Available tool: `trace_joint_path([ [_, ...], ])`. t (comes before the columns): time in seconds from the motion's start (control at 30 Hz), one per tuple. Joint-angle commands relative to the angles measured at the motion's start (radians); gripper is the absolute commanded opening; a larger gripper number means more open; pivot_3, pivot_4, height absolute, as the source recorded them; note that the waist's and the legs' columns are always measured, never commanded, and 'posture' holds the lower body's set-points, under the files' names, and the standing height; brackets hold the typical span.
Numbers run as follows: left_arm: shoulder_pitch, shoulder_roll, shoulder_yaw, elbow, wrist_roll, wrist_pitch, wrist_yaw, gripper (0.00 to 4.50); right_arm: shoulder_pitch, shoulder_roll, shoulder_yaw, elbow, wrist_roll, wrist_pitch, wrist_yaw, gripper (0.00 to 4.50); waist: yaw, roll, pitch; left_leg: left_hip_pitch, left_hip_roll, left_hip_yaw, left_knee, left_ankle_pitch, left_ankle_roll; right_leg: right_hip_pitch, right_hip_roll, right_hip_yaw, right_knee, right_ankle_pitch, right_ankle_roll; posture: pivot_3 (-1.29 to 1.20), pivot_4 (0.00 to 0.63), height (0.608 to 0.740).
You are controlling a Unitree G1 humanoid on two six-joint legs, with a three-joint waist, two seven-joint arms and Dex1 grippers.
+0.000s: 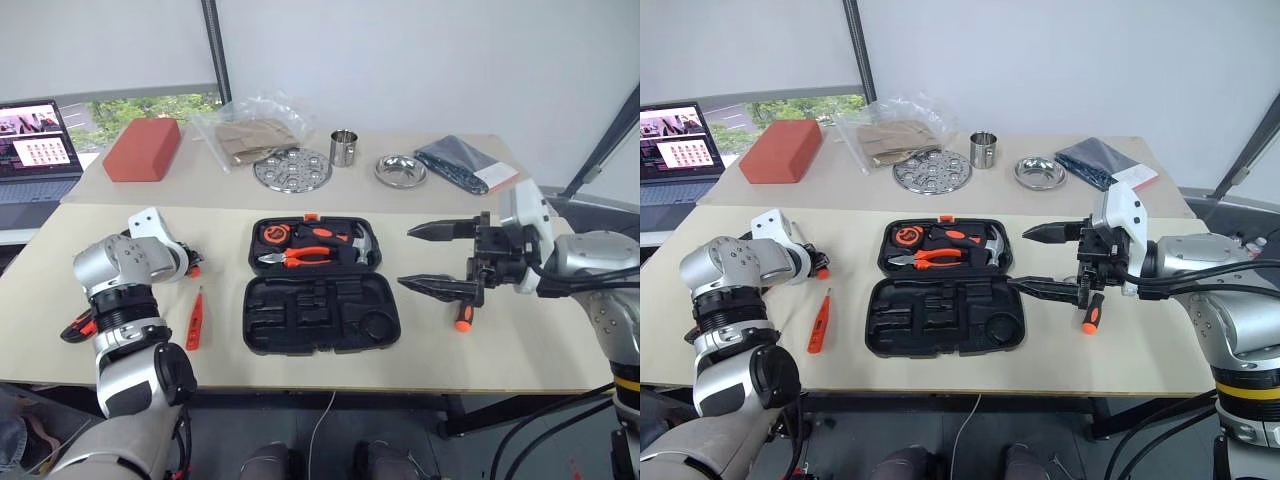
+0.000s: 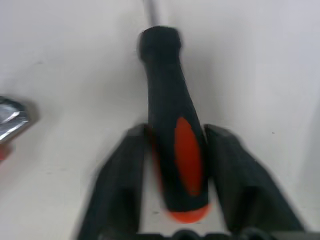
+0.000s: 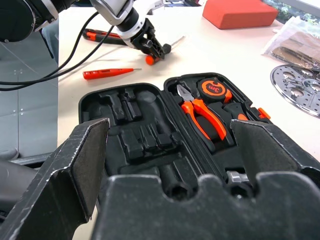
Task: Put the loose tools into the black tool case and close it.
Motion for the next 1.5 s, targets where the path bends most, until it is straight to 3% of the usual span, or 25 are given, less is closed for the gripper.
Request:
trace_joint_path([
  [0.03, -0.007, 0.12, -0.204, 0.053, 0.036, -0.093, -0.235, 0.95, 0.026, -0.016, -0.054, -0.054, 0.027, 0.017, -0.022, 4.5, 0.001, 0.0, 0.0, 0.0, 0.0, 0.0, 0.0, 0.0, 0.0, 0.0, 0.0, 0.0, 0.0, 0.0, 0.0, 0.0, 0.15, 0.734],
  [0.17, -0.025, 0.314, -0.516, 0.058, 0.087, -0.412, -0.812, 0.95, 0.088, -0.036, -0.096, -0.101, 0.048, 0.046, -0.039, 4.5, -0.007, -0.001, 0.001, -0.007, 0.0, 0.002, 0.0, 0.001, -0.001, -0.008, 0.002, -0.002, 0.002, 0.001, -0.002, 0.0, 0.15, 0.734],
  [0.27, -0.013, 0.428, -0.663, -0.026, 0.089, -0.698, -1.261, 0.95, 0.153, -0.062, -0.117, -0.138, 0.046, 0.059, -0.041, 4.5, -0.012, -0.001, 0.001, -0.012, 0.0, 0.002, 0.001, 0.001, -0.002, -0.013, 0.002, -0.01, 0.001, 0.001, -0.003, 0.0, 0.15, 0.734],
  [0.43, -0.005, 0.49, -0.823, -0.123, 0.086, -0.945, -1.755, 0.95, 0.241, -0.091, -0.142, -0.179, 0.057, 0.107, -0.066, 4.5, -0.017, -0.001, 0.001, -0.014, 0.0, 0.003, -0.001, 0.005, 0.007, -0.012, 0.002, -0.013, -0.004, 0.0, -0.002, 0.0, 0.15, 0.734],
  [0.7, -0.102, 0.322, -0.99, 0.074, 0.305, -1.13, -1.751, 0.95, 0.315, -0.079, -0.174, -0.239, 0.044, 0.098, -0.142, 4.5, -0.013, -0.001, 0.001, -0.016, 0.003, 0.001, 0.007, 0.004, 0.012, -0.011, 0.002, -0.013, -0.003, -0.004, 0.003, 0.0, 0.15, 0.734],
  [0.9, -0.144, 0.224, -0.983, 0.217, 0.373, -1.178, -1.659, 0.95, 0.322, -0.064, -0.193, -0.25, 0.067, 0.101, -0.182, 4.5, -0.014, -0.001, 0.001, -0.023, 0.008, 0.001, 0.018, 0.0, 0.02, -0.014, 0.004, -0.012, 0.0, 0.0, -0.002, 0.0, 0.15, 0.734],
  [1.1, -0.148, 0.197, -0.969, 0.242, 0.378, -1.174, -1.675, 0.95, 0.319, -0.052, -0.199, -0.254, 0.084, 0.106, -0.208, 4.5, -0.006, -0.001, 0.001, -0.027, 0.007, 0.001, 0.025, -0.003, 0.025, -0.014, 0.004, -0.012, 0.0, 0.001, 0.0, 0.0, 0.15, 0.734],
  [1.17, -0.154, 0.194, -0.956, 0.225, 0.359, -1.132, -1.698, 1.96, 0.322, -0.054, -0.2, -0.251, 0.085, 0.102, -0.212, 4.5, -0.007, -0.001, 0.001, -0.029, 0.007, 0.001, 0.028, -0.003, 0.026, -0.016, 0.004, -0.012, 0.0, 0.002, 0.001, 0.0, 0.15, 0.734],
  [1.3, -0.17, 0.194, -0.932, 0.2, 0.344, -1.095, -1.709, 3.17, 0.327, -0.057, -0.203, -0.253, 0.092, 0.101, -0.217, 4.5, -0.005, -0.001, 0.001, -0.032, 0.007, 0.001, 0.032, -0.004, 0.027, -0.018, 0.003, -0.012, 0.002, 0.002, 0.002, 0.0, 0.15, 0.734],
  [1.4, -0.184, 0.18, -0.911, 0.202, 0.335, -1.073, -1.697, 3.17, 0.326, -0.055, -0.201, -0.249, 0.092, 0.099, -0.22, 4.5, -0.004, -0.001, 0.001, -0.032, 0.007, 0.001, 0.032, -0.004, 0.027, -0.018, 0.003, -0.012, 0.002, 0.003, 0.003, 0.0, 0.15, 0.734],
  [1.5, -0.193, 0.162, -0.903, 0.22, 0.338, -1.078, -1.688, 2.12, 0.321, -0.052, -0.195, -0.244, 0.091, 0.098, -0.224, 4.5, -0.004, -0.001, 0.001, -0.032, 0.007, 0.001, 0.032, -0.004, 0.028, -0.018, 0.003, -0.011, 0.002, 0.003, 0.003, 0.0, 0.15, 0.734],
])
